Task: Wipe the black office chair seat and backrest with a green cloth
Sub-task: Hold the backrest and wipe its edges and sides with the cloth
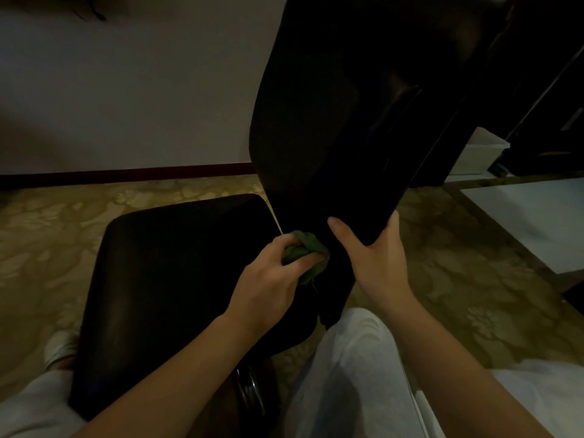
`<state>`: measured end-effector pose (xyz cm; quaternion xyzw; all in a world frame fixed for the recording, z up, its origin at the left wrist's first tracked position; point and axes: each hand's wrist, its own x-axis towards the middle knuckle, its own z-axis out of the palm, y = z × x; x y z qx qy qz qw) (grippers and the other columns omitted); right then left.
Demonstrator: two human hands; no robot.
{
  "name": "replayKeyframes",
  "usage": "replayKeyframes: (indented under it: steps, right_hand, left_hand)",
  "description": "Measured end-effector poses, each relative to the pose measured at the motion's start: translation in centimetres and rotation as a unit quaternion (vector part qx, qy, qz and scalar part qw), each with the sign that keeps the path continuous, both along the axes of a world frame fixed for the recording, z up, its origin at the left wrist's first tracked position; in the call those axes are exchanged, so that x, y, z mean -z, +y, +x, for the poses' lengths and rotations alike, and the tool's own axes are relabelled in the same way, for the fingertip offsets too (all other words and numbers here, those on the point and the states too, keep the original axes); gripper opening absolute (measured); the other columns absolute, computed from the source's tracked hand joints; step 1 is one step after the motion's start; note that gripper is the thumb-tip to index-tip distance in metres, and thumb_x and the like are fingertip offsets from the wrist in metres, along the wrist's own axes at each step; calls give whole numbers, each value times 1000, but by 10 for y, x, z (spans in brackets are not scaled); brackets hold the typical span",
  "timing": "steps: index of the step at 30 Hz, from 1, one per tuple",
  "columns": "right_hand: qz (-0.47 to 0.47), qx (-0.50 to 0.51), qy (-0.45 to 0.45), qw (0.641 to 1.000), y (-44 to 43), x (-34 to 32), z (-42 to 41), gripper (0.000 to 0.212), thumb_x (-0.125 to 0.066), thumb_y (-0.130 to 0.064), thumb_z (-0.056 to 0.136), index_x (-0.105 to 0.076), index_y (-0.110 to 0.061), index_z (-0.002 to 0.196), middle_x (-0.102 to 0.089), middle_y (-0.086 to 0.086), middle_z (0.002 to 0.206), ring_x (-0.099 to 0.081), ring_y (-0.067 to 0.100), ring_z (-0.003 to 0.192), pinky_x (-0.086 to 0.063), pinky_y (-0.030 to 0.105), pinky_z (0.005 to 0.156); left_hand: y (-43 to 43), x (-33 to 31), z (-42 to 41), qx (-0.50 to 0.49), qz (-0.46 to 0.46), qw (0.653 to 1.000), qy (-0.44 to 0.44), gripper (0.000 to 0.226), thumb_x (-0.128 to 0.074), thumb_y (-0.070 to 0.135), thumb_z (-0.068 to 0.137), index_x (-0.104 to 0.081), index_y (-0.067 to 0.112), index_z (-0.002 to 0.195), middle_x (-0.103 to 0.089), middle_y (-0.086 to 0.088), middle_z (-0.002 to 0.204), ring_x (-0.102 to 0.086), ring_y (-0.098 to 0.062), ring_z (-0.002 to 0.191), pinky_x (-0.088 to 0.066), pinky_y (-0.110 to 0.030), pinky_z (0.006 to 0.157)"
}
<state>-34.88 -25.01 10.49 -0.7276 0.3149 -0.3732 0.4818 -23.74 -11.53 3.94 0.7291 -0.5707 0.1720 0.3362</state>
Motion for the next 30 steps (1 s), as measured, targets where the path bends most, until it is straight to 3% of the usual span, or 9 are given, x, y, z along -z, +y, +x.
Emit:
replayKeyframes:
  steps: [6,10,13,16,19,21,26,30]
  right_hand:
    - [36,1,-23,999,4,2,1,48,-74,-52,78,-44,-38,113,-59,-21,108,-59,-8,95,-49,20,77]
    - [42,-6,-33,999,3,4,0,36,-69,-54,81,-46,-46,107,-61,-19,109,-60,-10,95,-49,20,79]
    - [59,-12,-45,997,2,7,-1,42,-67,-54,83,-50,-37,117,-63,-18,110,-62,-8,96,-50,22,81]
    - [57,-21,-42,997,3,14,-3,34,-67,-55,83,-48,-45,109,-62,-18,110,-62,-8,97,-50,22,80]
    - [50,-17,-19,998,5,24,-5,59,-65,-69,72,-47,-38,119,-60,-15,117,-61,1,104,-53,31,86]
    - [49,-11,-7,999,5,26,-6,65,-64,-71,71,-46,-35,122,-59,-14,117,-61,2,104,-54,32,86]
    - [86,-17,-41,995,4,24,-7,40,-64,-50,88,-51,-30,120,-64,-14,110,-64,-5,93,-50,17,71]
    - [122,-22,-75,989,5,25,-8,26,-60,-45,91,-55,-30,111,-67,-15,99,-67,-2,88,-51,17,68]
  left_hand:
    - [-6,-18,-1,-11,-20,1000,-6,33,-51,20,99,-66,21,128,-54,-16,131,-60,-29,111,-56,-35,87]
    - [-2,1,-3,-20,-11,1000,7,33,-49,22,98,-68,19,124,-56,-16,128,-62,-29,108,-58,-35,84]
    - [1,21,-3,-25,2,1000,13,32,-49,23,96,-71,18,120,-58,-18,127,-64,-32,107,-60,-38,82]
    - [6,35,-3,-21,27,999,7,34,-47,23,94,-72,19,117,-59,-17,125,-65,-34,103,-60,-38,75]
    - [10,33,-7,-16,40,999,24,37,-44,26,96,-72,19,118,-60,-15,124,-65,-32,101,-61,-38,73]
    - [9,23,-8,-17,24,999,40,37,-42,26,98,-71,19,120,-59,-15,124,-64,-30,103,-60,-37,77]
    - [3,-19,-7,-22,-56,997,57,33,-50,16,99,-68,20,126,-54,-11,127,-59,-20,107,-52,-23,88]
    - [0,-27,-3,-14,-59,997,39,35,-54,14,97,-65,22,129,-54,-11,127,-59,-21,107,-55,-27,86]
